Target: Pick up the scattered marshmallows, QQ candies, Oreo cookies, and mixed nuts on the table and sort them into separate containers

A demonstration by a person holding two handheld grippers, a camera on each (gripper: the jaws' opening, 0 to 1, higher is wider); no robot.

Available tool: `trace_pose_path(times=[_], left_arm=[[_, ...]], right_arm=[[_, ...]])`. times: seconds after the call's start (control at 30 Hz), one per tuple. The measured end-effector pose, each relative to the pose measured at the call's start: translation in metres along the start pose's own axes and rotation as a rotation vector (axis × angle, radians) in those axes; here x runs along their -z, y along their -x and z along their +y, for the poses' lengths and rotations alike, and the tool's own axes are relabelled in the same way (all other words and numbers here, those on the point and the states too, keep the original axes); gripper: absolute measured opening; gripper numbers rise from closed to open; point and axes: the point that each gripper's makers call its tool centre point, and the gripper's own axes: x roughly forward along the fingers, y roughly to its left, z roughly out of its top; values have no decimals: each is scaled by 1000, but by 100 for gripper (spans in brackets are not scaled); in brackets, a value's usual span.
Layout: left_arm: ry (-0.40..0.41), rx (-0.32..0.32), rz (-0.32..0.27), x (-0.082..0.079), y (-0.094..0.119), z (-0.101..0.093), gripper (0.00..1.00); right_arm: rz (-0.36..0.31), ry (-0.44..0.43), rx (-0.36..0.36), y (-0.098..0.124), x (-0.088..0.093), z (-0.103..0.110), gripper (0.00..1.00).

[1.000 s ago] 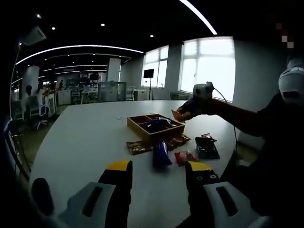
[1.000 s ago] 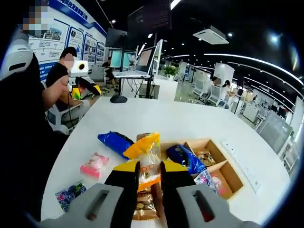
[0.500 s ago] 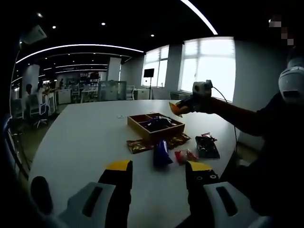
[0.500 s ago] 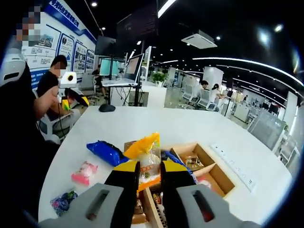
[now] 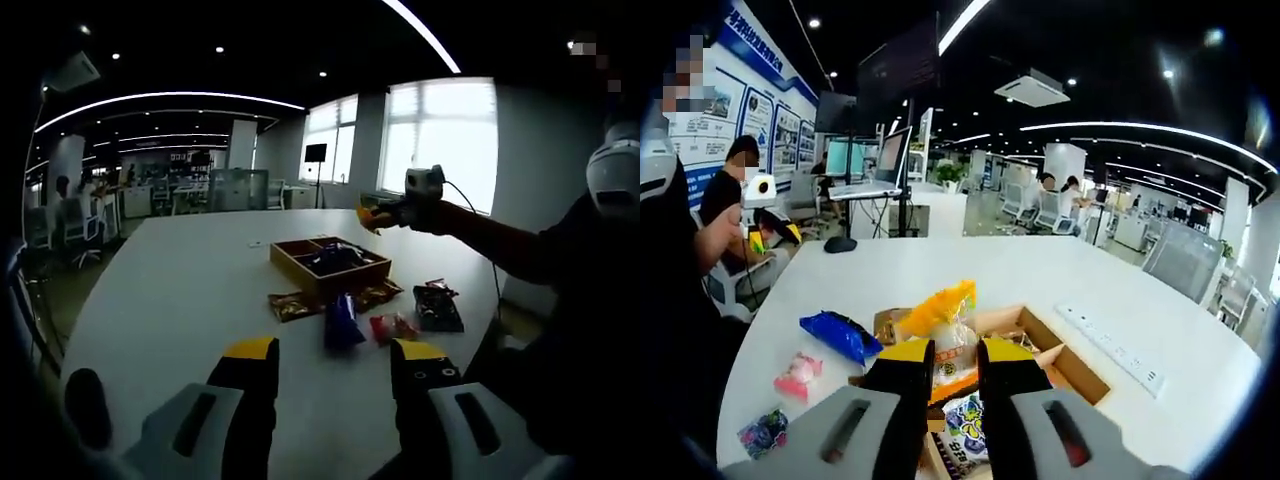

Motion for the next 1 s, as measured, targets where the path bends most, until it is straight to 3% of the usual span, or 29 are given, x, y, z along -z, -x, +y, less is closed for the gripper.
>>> trace_pose_path(times=[0.47, 0.77, 1.0], left_arm=[[2, 4, -5, 0, 0, 0, 49], [12, 6, -2, 5, 0, 2, 49], [12, 9, -6, 3, -1, 2, 49]], right_arm=[[-40, -85, 134, 6, 3, -45, 14], [-8, -92, 243, 8, 17, -71, 14], [-6, -149, 319, 8, 25, -90, 14]])
